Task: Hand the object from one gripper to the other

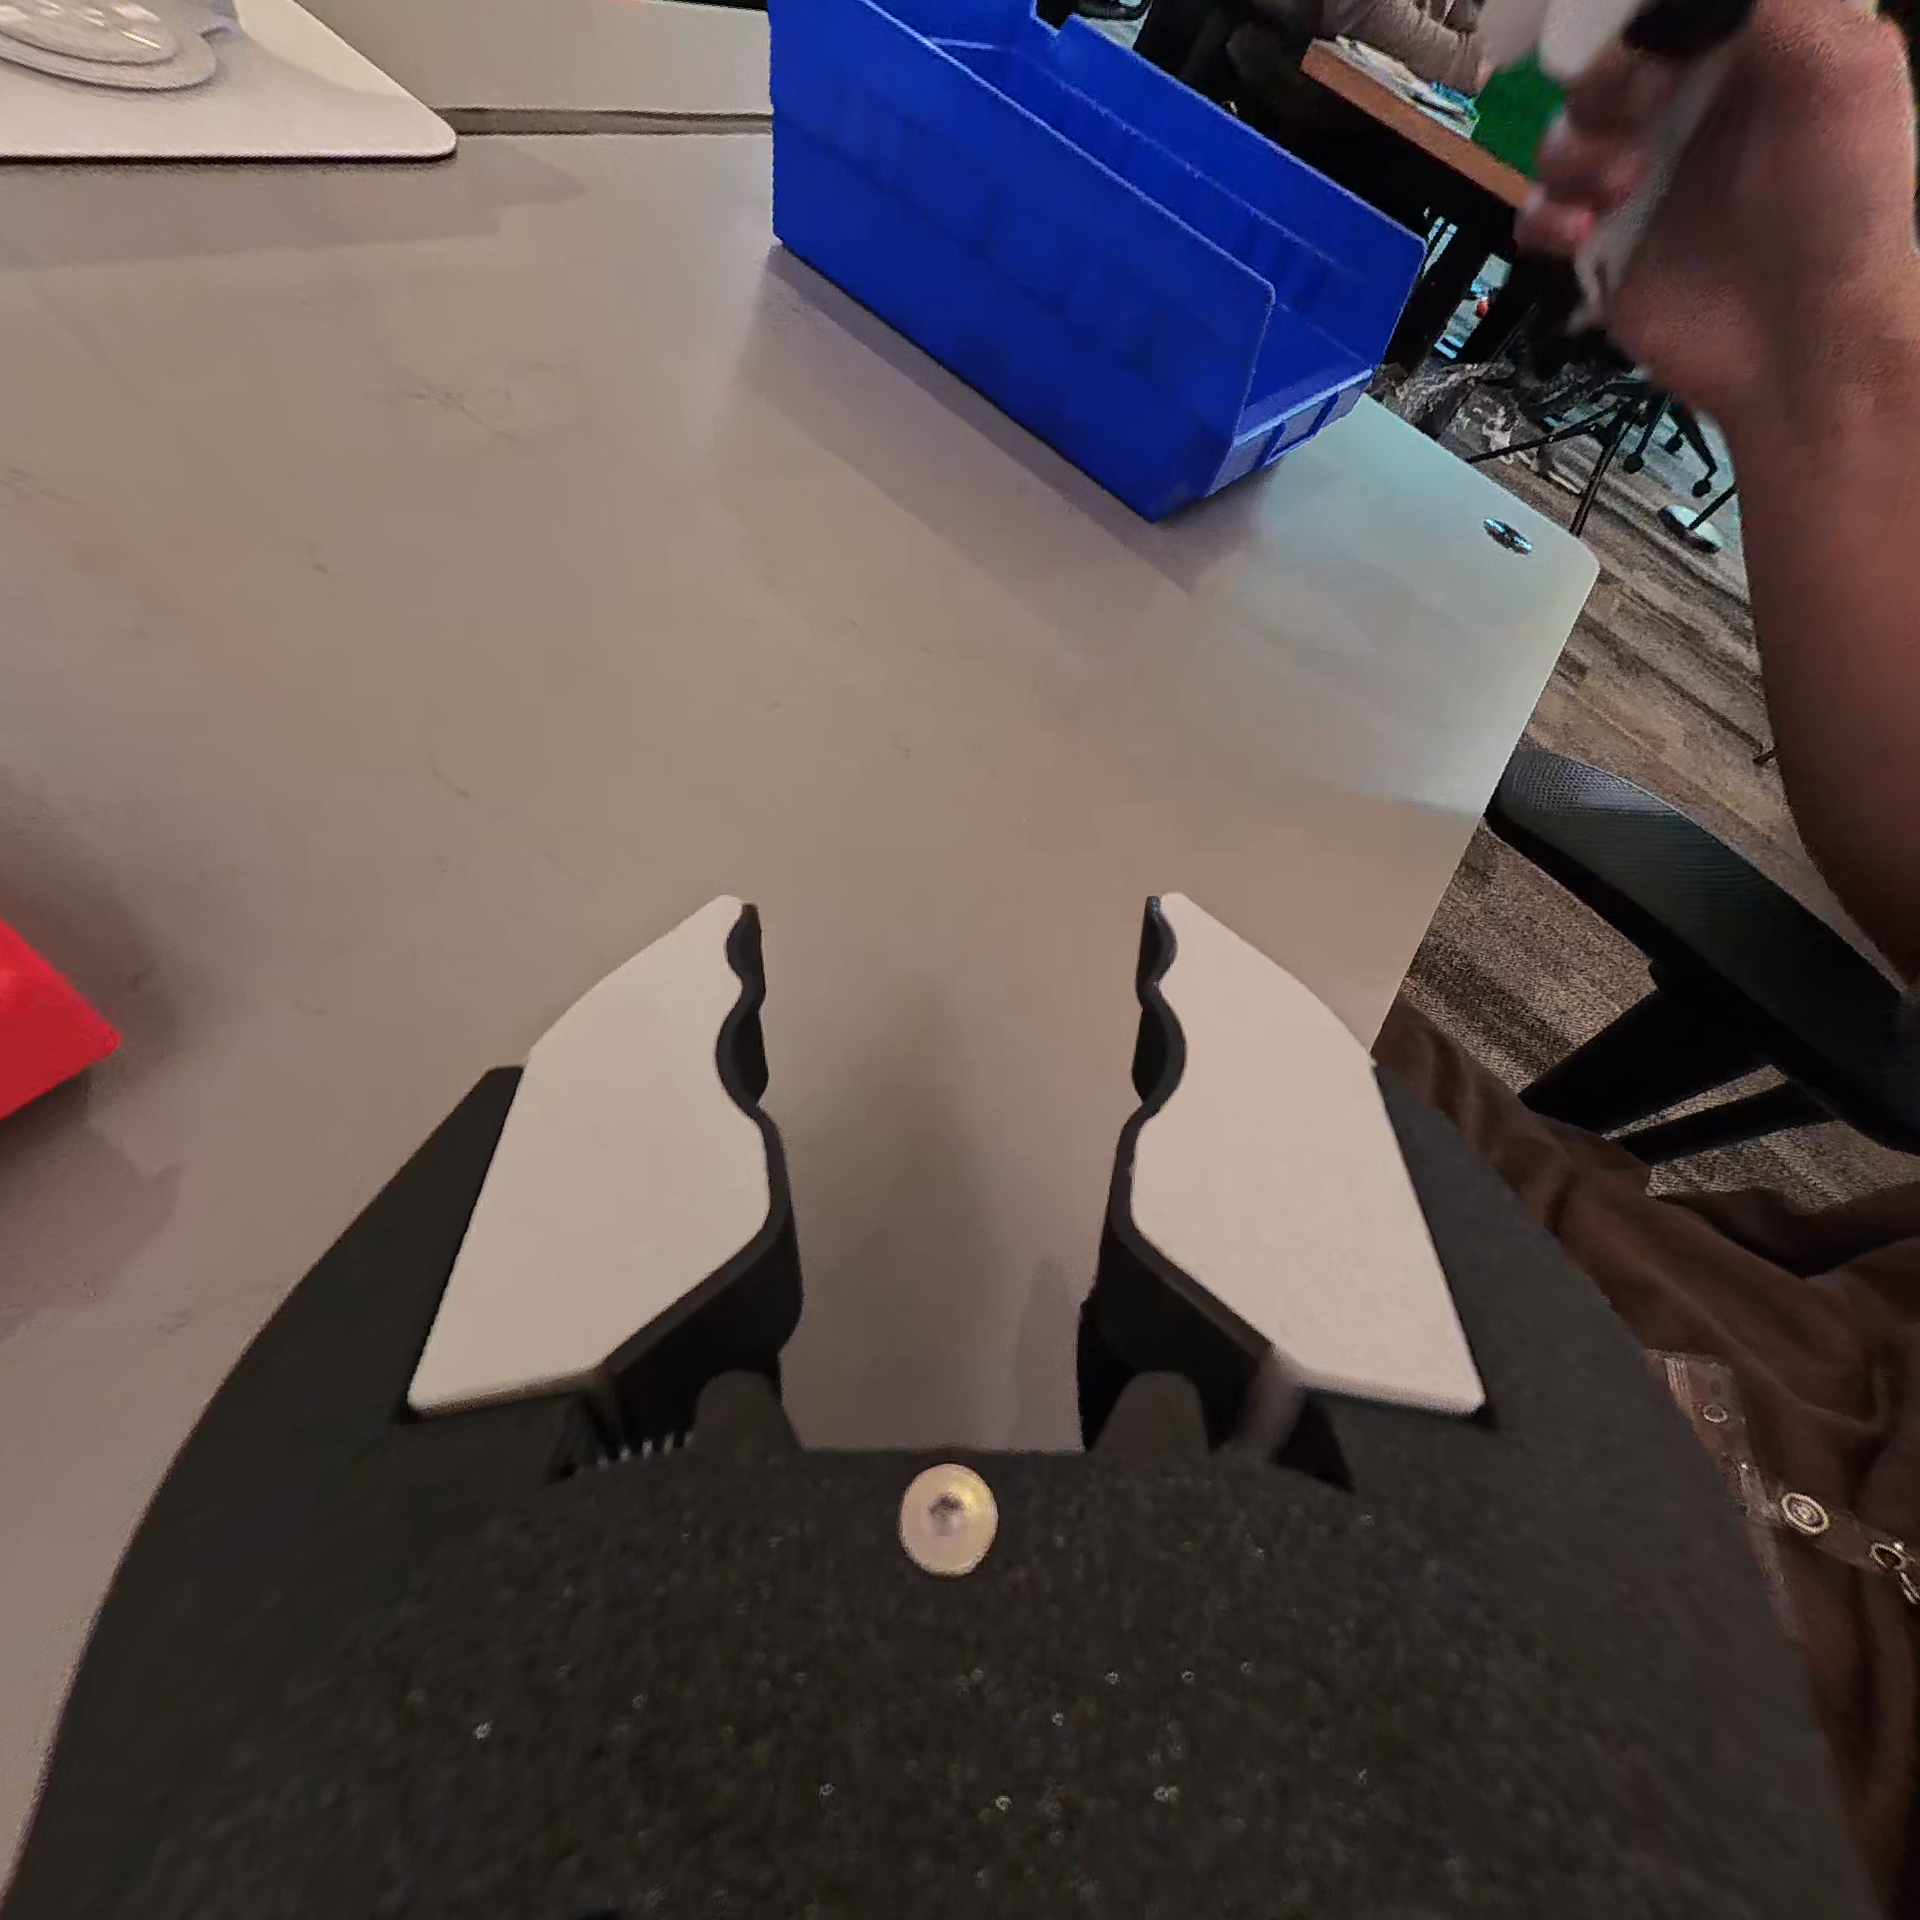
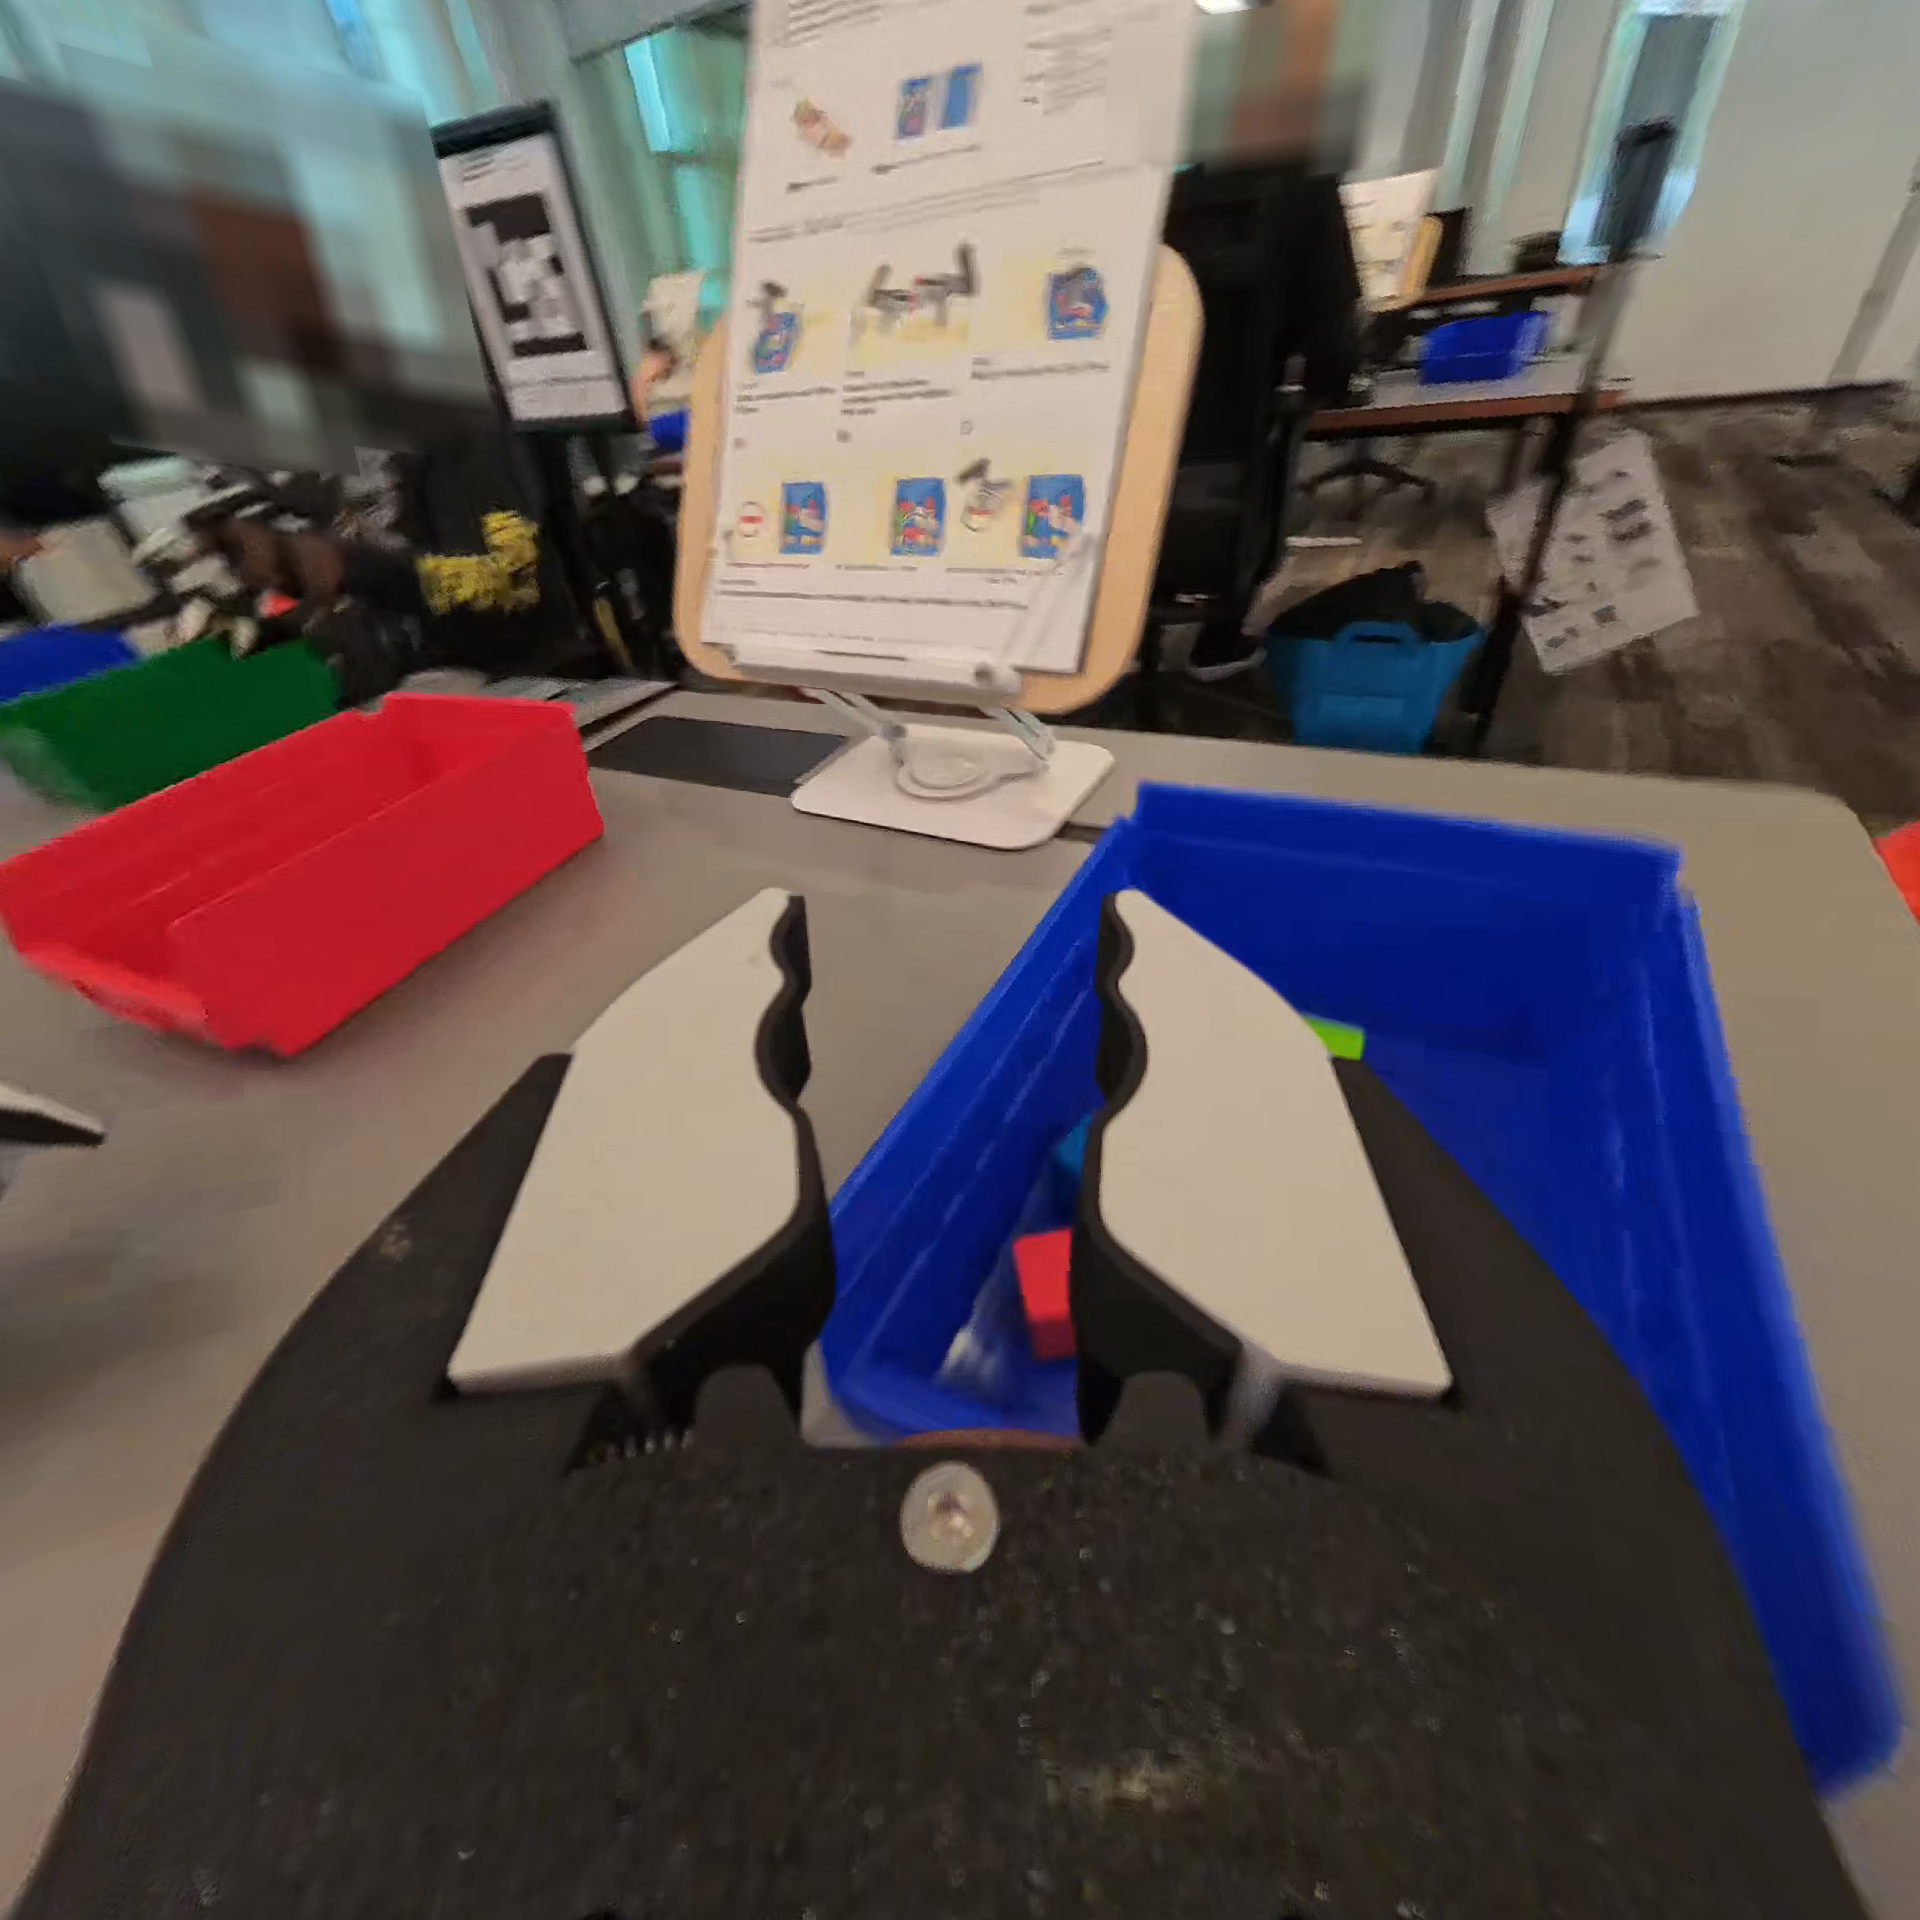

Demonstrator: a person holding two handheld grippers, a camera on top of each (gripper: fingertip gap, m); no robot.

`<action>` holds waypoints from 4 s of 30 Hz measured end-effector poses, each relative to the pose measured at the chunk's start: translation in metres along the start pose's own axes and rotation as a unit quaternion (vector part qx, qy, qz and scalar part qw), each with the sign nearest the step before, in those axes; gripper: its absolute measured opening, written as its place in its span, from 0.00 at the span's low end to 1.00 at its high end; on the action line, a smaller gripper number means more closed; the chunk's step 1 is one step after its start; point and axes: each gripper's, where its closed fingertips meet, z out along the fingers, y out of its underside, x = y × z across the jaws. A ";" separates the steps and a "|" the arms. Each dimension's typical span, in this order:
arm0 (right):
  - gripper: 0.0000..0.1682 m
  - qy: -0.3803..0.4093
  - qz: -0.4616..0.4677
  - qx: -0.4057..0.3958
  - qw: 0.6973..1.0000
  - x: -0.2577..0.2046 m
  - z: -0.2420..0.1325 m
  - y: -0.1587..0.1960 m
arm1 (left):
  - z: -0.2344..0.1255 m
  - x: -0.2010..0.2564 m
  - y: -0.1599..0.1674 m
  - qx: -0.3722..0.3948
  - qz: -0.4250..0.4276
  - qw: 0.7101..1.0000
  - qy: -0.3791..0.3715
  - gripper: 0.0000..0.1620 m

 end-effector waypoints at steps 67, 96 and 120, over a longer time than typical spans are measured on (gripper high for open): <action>0.35 0.035 -0.086 -0.132 0.987 -0.084 -0.009 0.151 | -0.035 -0.271 -0.032 -0.228 -0.310 0.915 -0.120 0.18; 0.32 -0.225 -0.242 -0.016 0.944 -0.241 0.114 0.048 | 0.012 -0.062 -0.169 -0.052 -0.309 0.913 0.262 0.12; 0.20 0.078 -0.138 -0.030 0.987 0.011 0.055 -0.058 | -0.028 -0.024 -0.041 0.059 -0.080 0.993 -0.064 0.43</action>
